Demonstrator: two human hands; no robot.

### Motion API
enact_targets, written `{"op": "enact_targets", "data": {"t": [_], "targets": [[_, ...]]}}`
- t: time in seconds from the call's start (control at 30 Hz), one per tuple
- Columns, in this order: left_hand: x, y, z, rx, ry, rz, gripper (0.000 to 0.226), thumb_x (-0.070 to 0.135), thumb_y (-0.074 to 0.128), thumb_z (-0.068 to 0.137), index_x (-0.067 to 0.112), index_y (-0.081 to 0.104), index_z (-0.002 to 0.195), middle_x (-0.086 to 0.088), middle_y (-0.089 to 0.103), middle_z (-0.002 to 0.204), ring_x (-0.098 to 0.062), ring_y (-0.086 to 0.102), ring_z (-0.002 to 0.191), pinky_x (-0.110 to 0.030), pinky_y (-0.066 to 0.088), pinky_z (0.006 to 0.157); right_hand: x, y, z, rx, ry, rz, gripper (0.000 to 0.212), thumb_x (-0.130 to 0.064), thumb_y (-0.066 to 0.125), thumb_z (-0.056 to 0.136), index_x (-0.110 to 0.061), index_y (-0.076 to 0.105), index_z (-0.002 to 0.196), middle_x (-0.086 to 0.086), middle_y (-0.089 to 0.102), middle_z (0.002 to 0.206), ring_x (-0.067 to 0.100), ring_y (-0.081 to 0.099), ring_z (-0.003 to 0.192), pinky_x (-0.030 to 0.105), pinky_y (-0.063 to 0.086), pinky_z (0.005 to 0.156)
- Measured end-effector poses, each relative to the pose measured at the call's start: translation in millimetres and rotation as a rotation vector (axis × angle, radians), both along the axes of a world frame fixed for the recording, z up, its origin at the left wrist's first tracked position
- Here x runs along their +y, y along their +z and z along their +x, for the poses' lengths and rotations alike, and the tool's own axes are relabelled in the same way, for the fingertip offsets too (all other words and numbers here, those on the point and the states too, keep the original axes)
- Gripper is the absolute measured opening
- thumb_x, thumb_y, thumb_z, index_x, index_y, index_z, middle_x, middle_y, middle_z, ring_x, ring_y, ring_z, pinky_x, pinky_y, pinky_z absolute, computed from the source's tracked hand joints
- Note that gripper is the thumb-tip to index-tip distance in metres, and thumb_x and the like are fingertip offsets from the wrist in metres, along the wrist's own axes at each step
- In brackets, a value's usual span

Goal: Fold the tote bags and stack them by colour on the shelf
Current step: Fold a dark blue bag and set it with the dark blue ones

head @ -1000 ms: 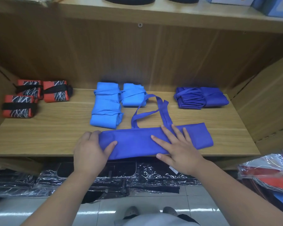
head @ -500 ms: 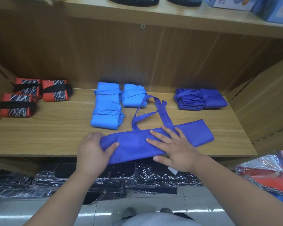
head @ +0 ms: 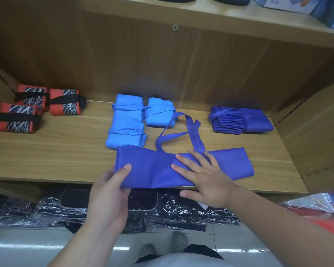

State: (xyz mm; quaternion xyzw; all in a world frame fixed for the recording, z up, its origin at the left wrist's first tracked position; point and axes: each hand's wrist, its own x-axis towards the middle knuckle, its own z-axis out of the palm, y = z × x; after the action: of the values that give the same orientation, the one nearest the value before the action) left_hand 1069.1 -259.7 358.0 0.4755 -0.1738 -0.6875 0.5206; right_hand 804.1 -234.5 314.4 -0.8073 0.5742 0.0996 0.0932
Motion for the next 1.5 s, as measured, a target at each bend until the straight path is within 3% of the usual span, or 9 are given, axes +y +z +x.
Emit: {"op": "enact_targets", "data": {"t": [0.17,0.33,0.6,0.87,1.0,1.1,1.27,1.37,1.5], "targets": [[5.2,4.4,-20.8,-0.075,0.006,-0.146,0.02,0.009,0.061,0.092,0.004,0.069,0.11,-0.01,0.077,0.105,-0.019,0.073,0.093,-0.028,0.06,0.08,-6.4,-1.8,2.9,-0.063,-0.016,0.027,0.079,-0.087,-0.001,0.085,-0.051,-0.009,0.154,-0.022,-0.022,0.163,0.021,-0.032,0.15,0.057,-0.02,0.119],[-1.5,7.8,-39.5,-0.278,0.118,-0.201,0.016,0.019,0.055,0.101,0.013,0.07,0.102,-0.003,0.077,0.094,-0.007,0.068,0.068,-0.015,0.051,0.057,-18.4,1.0,12.1,-0.129,-0.047,0.055,0.092,-0.087,-0.015,0.076,-0.045,-0.006,0.158,-0.019,-0.021,0.164,0.023,-0.033,0.149,0.056,-0.023,0.118],[-41.4,16.3,-35.4,-0.42,0.396,-0.083,0.018,0.017,0.053,0.104,0.016,0.068,0.093,0.01,0.076,0.079,-0.005,0.07,0.074,-0.017,0.053,0.061,-37.4,8.7,-24.7,-0.173,0.363,0.13,0.069,-0.079,0.024,0.094,-0.054,0.004,0.155,-0.024,-0.013,0.165,0.012,-0.025,0.152,0.045,-0.017,0.121],[-34.3,44.2,-85.8,-0.592,0.273,-0.335,0.011,0.013,0.065,0.097,0.006,0.071,0.09,-0.003,0.073,0.084,-0.012,0.065,0.074,-0.024,0.053,0.067,-37.7,2.6,-16.2,-0.174,0.359,0.077,0.083,-0.087,0.004,0.082,-0.05,0.007,0.156,-0.017,-0.012,0.167,0.019,-0.022,0.154,0.052,-0.016,0.121],[-22.2,42.7,-117.2,-0.88,0.155,-0.521,0.023,0.007,0.063,0.097,0.02,0.065,0.078,0.018,0.062,0.061,0.004,0.053,0.059,-0.016,0.044,0.059,-44.8,4.2,-22.7,-0.777,0.228,0.093,0.079,-0.076,0.014,0.093,-0.031,0.049,0.147,-0.004,0.039,0.16,0.016,0.023,0.153,0.041,0.009,0.126],[-14.3,37.0,-129.4,-1.034,0.083,-0.639,0.019,0.014,0.061,0.099,0.027,0.068,0.087,0.02,0.064,0.07,0.009,0.058,0.069,-0.011,0.043,0.067,-50.1,5.0,-47.4,-1.177,-0.049,-0.284,0.062,-0.058,0.031,0.103,-0.014,0.074,0.112,-0.004,0.07,0.114,0.014,0.061,0.112,0.041,0.047,0.099],[-11.4,26.7,-126.0,-1.35,-0.094,-0.836,0.029,0.016,0.057,0.093,0.029,0.072,0.115,0.014,0.073,0.104,-0.008,0.067,0.097,-0.018,0.05,0.087,-49.7,0.0,-118.0,-0.961,0.039,-0.39,0.053,-0.05,0.035,0.106,-0.019,0.075,0.091,-0.01,0.07,0.091,0.015,0.063,0.089,0.043,0.05,0.082],[-9.4,20.4,-134.6,-1.49,-0.181,-0.968,0.039,0.016,0.053,0.088,0.011,0.071,0.122,0.005,0.069,0.123,-0.009,0.061,0.114,-0.009,0.04,0.102,-37.7,-20.1,-160.8,-0.751,0.113,-0.323,0.043,-0.054,0.04,0.103,-0.031,0.075,0.111,-0.019,0.071,0.116,0.008,0.063,0.114,0.045,0.05,0.095],[-3.2,1.0,-162.9,-1.548,-0.329,-0.986,0.048,0.024,0.052,0.082,0.014,0.071,0.124,-0.006,0.07,0.127,-0.018,0.064,0.114,-0.027,0.052,0.095,-19.2,-32.1,-173.2,-0.625,0.131,-0.255,0.05,-0.062,0.041,0.099,-0.035,0.063,0.134,-0.02,0.057,0.142,0.002,0.044,0.14,0.039,0.041,0.107]]}}
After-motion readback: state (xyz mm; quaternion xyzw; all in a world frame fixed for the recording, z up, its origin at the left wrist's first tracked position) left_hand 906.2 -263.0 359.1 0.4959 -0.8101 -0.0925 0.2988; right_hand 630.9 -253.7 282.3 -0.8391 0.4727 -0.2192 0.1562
